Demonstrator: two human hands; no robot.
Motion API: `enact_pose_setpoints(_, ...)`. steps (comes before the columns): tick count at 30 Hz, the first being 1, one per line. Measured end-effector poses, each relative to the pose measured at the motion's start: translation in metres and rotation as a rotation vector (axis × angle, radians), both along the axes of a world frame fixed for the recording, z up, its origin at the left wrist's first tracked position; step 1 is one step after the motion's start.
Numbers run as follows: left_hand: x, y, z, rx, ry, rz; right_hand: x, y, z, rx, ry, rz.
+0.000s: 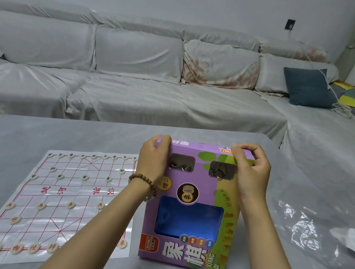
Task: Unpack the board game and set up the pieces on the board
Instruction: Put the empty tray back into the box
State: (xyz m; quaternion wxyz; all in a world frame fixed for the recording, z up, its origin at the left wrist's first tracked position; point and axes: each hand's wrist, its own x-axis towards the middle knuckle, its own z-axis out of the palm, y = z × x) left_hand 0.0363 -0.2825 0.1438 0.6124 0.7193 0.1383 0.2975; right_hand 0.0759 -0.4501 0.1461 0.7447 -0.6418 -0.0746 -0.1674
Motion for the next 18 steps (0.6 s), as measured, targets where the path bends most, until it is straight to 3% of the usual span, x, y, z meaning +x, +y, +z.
enact_pose_setpoints(8, 0.0001, -0.0036, 0.0028, -0.084, -0.184, -0.038, -0.0011, 0.0014, 0.0024, 0.044, -0.098, 0.015)
enact_pose_setpoints(18, 0.0045, -0.0002, -0.0005, -0.020, -0.109, -0.015, 0.0071, 0.0055, -0.0057, -0.053, -0.107, -0.131)
